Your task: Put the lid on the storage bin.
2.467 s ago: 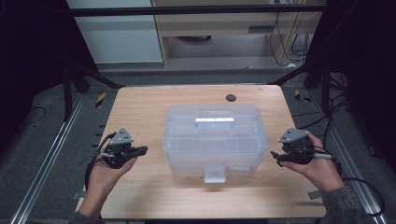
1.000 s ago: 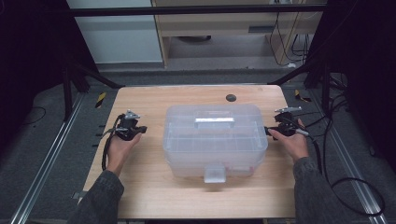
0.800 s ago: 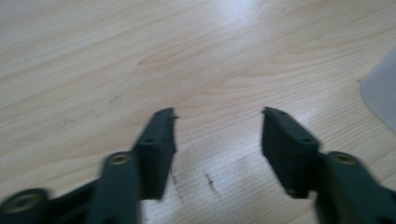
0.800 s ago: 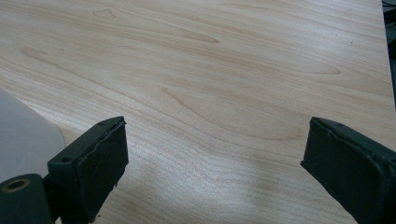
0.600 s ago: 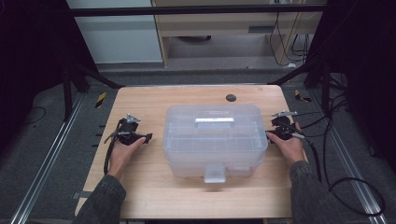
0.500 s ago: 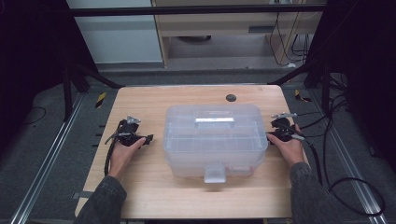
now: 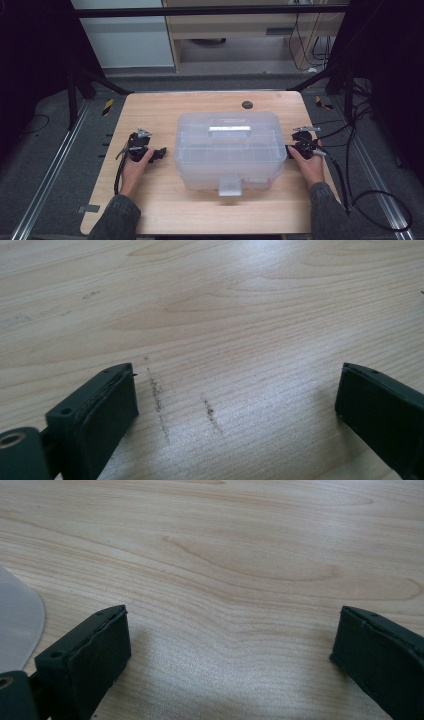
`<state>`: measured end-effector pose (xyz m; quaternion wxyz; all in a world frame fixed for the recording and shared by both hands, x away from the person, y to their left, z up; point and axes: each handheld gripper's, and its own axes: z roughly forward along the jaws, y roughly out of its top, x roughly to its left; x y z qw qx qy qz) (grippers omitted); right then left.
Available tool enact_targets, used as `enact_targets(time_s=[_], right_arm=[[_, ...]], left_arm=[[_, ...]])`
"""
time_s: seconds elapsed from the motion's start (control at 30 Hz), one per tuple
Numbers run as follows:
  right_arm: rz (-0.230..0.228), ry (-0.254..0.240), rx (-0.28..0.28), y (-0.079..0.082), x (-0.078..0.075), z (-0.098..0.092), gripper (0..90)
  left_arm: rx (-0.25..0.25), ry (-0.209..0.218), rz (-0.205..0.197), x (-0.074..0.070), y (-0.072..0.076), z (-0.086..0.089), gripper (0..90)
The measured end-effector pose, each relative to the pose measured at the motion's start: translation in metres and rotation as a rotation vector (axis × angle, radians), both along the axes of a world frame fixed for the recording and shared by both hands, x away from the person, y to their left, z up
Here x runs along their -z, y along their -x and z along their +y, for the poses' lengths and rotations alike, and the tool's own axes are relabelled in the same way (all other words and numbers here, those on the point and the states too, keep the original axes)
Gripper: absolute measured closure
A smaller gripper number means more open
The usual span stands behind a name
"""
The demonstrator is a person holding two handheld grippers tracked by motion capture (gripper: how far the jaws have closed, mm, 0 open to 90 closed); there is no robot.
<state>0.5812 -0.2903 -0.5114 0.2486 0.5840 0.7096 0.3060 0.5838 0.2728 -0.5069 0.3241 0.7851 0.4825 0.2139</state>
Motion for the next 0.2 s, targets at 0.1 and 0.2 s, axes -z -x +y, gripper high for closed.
enact_targets(time_s=[0.1, 0.2], right_arm=[[0.001, 0.005, 0.025, 0.0, 0.0004, 0.0026, 0.3], [0.001, 0.011, 0.053, 0.0029, 0.0005, 0.0051, 0.3]], left_arm=[[-0.002, 0.002, 0.001, 0.0002, -0.0001, -0.0001, 1.1], [-0.004, 0.002, 0.002, 0.0003, -0.0003, -0.0002, 0.7]])
